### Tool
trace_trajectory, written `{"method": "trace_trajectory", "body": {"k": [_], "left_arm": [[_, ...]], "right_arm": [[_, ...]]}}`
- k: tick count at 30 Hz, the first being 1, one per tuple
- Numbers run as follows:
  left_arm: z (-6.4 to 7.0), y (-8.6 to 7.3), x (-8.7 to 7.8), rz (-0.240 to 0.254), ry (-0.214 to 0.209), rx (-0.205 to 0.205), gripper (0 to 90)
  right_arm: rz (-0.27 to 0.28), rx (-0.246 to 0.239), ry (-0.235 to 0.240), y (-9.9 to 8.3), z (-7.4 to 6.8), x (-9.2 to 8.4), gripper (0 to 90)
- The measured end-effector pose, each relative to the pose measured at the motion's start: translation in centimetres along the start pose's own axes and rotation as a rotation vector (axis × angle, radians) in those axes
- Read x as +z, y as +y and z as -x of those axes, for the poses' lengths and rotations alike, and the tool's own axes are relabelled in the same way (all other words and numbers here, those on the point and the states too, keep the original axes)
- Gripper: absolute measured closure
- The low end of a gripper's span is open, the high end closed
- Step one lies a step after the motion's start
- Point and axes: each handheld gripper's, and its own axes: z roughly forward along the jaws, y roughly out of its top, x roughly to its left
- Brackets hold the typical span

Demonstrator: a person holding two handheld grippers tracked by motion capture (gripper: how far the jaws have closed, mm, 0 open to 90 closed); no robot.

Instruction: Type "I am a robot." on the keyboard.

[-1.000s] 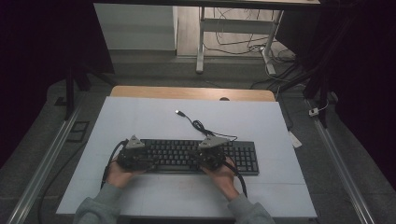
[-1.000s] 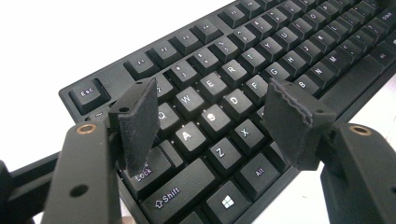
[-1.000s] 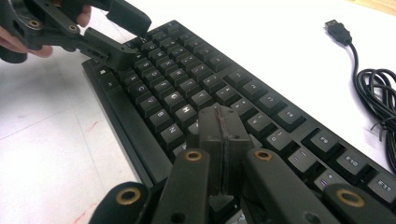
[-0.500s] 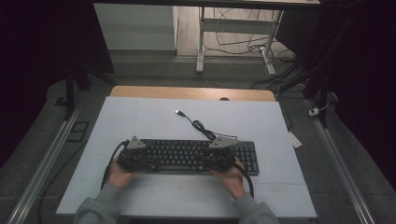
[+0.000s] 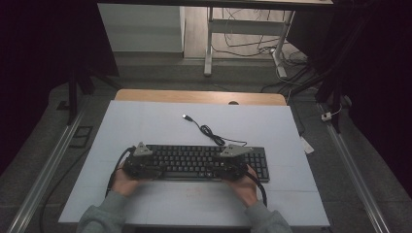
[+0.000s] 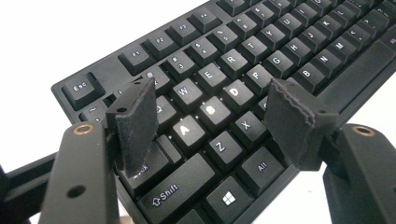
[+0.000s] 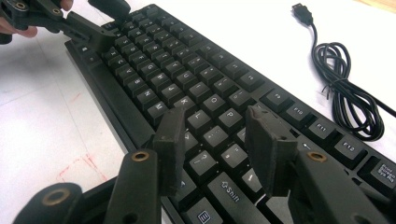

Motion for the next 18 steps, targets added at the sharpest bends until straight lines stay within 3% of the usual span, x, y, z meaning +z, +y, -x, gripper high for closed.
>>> {"method": "trace_trajectory", "body": {"k": [18], "left_arm": [[0.12,0.01,-0.03,0.003,0.0,-0.001,34.3]], "right_arm": [[-0.009,0.003,0.005,-0.28,0.03,0.15,56.8]]}}
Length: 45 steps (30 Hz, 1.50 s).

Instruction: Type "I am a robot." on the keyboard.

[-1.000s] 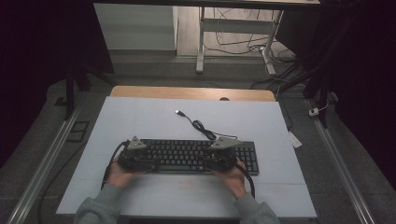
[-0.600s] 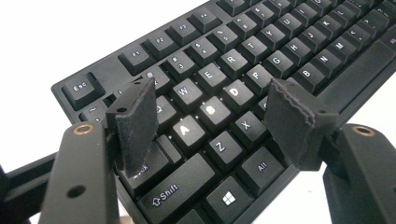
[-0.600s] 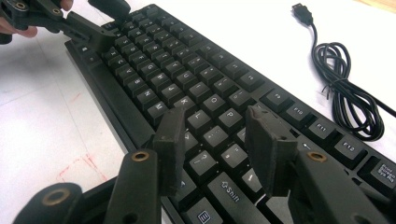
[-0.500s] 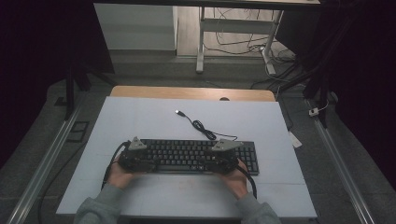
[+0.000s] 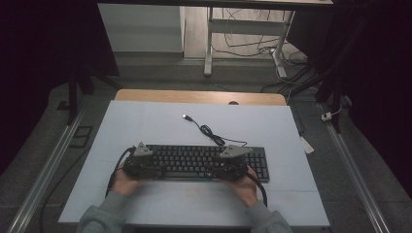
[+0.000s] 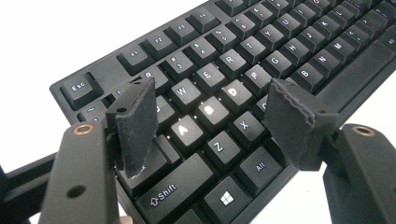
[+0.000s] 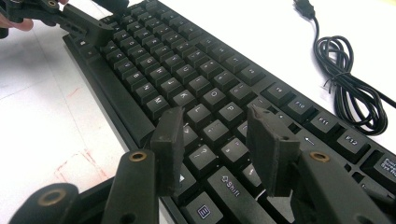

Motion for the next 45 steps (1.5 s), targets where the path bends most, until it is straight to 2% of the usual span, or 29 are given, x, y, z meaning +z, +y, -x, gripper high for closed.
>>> {"method": "trace_trajectory", "body": {"k": [12,29,45], "left_arm": [[0.2,0.1,0.1,-0.002,-0.002,0.006,34.4],[1.2,0.4,0.2,0.009,-0.029,0.036,34.5],[1.6,0.6,0.2,0.024,-0.045,0.023,34.5]], "right_arm": [[0.004,0.002,0.003,0.0,0.0,0.0,56.8],[0.001,0.0,0.003,-0.1,0.0,0.0,56.2],[-0.001,0.002,0.003,-0.1,0.1,0.1,55.7]]}}
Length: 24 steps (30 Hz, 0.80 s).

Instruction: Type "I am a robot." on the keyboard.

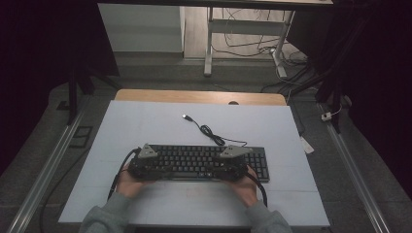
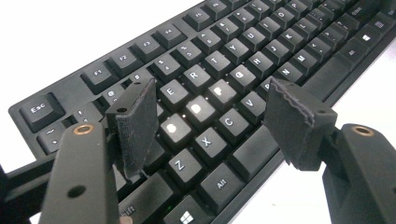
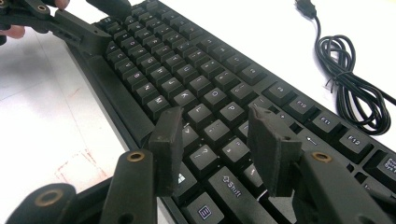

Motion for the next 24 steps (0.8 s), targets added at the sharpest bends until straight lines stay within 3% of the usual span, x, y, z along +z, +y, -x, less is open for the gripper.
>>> {"method": "trace_trajectory", "body": {"k": [16,24], "left_arm": [[0.6,0.4,-0.2,0.025,-0.037,-0.001,37.5],[1.1,0.5,-0.1,0.027,-0.058,0.018,44.4]], "right_arm": [[0.001,0.002,-0.004,0.0,0.1,-0.1,55.5],[0.001,0.0,-0.004,0.0,0.1,-0.1,55.4]]}}
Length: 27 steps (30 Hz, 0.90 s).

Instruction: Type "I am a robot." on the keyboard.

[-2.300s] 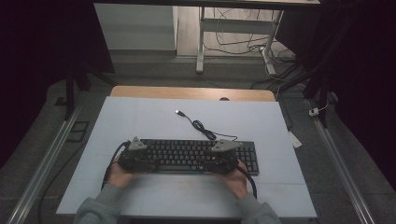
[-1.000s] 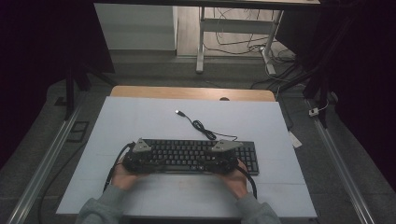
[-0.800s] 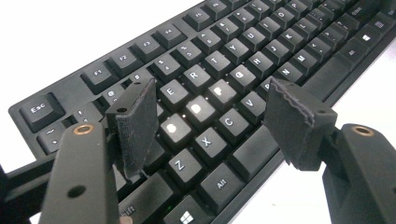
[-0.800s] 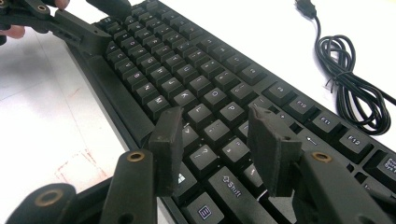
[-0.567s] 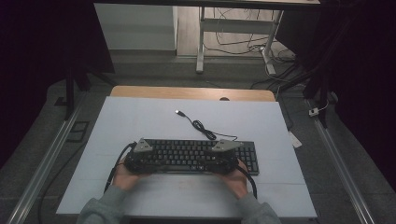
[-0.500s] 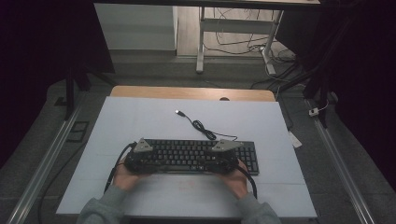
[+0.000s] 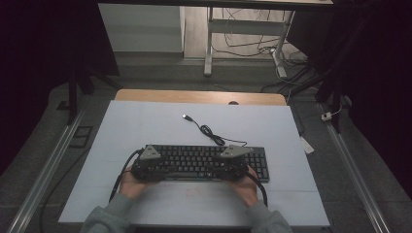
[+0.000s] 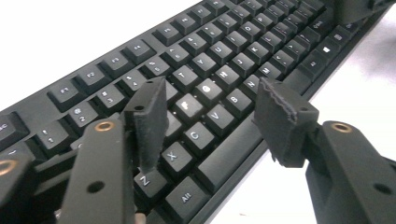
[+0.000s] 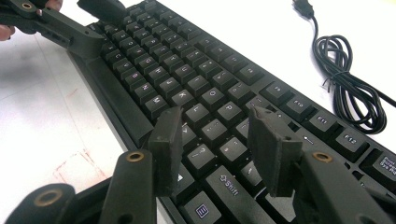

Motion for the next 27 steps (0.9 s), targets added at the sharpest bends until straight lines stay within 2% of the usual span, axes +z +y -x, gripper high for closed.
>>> {"method": "trace_trajectory", "body": {"k": [9,24,27], "left_arm": [[0.8,0.1,0.4,-0.021,-0.024,0.041,58.1],[1.7,0.2,1.0,-0.055,-0.055,0.092,88.2],[1.9,0.2,1.2,-0.069,-0.059,0.107,88.7]], "right_arm": [[-0.001,-0.001,0.0,0.0,0.0,0.0,55.3],[-0.002,-0.001,0.002,0.0,0.0,0.1,55.2],[-0.002,-0.001,0.002,-0.1,0.0,0.1,55.2]]}}
